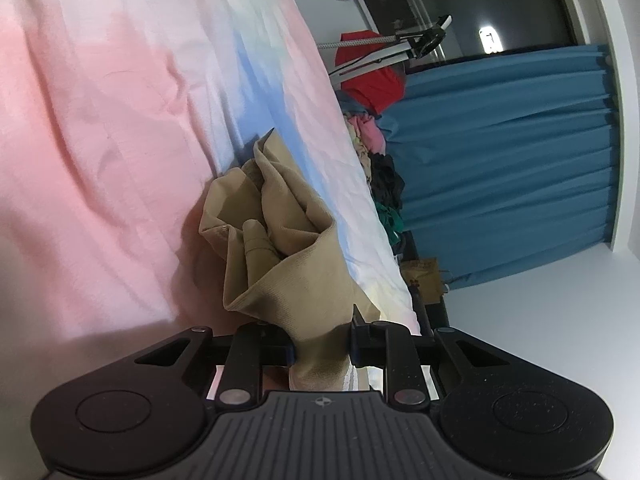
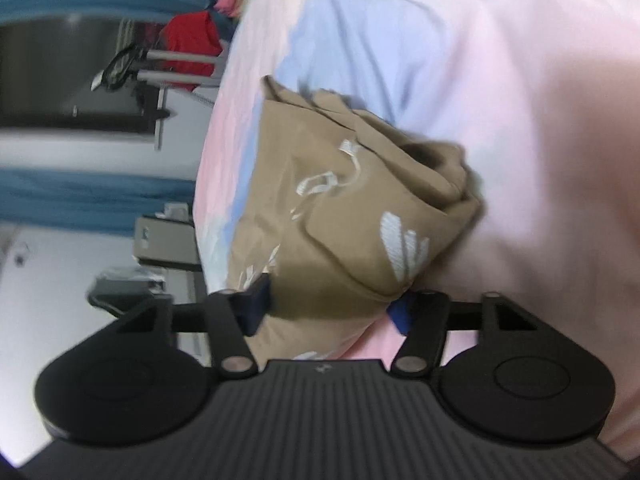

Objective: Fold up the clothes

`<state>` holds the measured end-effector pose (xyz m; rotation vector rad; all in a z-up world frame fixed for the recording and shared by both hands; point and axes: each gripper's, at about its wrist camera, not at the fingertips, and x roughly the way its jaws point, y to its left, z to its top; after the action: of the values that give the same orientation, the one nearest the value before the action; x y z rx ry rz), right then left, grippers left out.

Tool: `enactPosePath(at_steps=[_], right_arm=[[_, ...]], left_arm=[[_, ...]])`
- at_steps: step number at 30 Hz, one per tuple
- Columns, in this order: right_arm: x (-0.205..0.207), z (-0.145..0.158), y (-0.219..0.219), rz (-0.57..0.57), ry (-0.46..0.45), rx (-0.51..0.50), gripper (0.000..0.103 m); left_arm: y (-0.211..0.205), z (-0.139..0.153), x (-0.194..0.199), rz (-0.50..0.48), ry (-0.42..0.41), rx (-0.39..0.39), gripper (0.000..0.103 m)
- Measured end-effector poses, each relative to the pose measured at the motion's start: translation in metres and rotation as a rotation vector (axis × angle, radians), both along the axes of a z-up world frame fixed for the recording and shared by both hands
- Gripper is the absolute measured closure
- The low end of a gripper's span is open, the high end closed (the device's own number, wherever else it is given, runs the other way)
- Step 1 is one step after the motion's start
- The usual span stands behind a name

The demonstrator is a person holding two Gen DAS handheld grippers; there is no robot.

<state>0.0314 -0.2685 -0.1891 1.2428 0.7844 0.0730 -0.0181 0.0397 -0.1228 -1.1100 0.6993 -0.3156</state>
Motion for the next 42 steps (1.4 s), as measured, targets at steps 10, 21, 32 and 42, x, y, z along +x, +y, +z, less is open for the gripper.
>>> enactPosePath(at_steps=[10,21,32,42], right_arm=[[-0.015,0.071,-0.02,0.025,-0.194,-0.112,0.07],[-0.01,0.146,-0.144,-0.097,-0.287,-0.132,0.07],[0.086,0.171,-0.289,-0.335,-0.303,-0.394,0.071],[0.083,0.033,-0.292,-0.346,-0.037,-0.379,0.071]], left_arm=[[-0.005,0.052,0.003,-0.102,0.065,-0.066,0.079],[-0.153,0.143,0.105,-0.341,0.092,-0.002,0.08],[-0.364,0.169,0.252,-0.526,-0.129,0.14,0.08],[-0.375,0.02,0.245,-0.691,-0.039,0.356,0.08]])
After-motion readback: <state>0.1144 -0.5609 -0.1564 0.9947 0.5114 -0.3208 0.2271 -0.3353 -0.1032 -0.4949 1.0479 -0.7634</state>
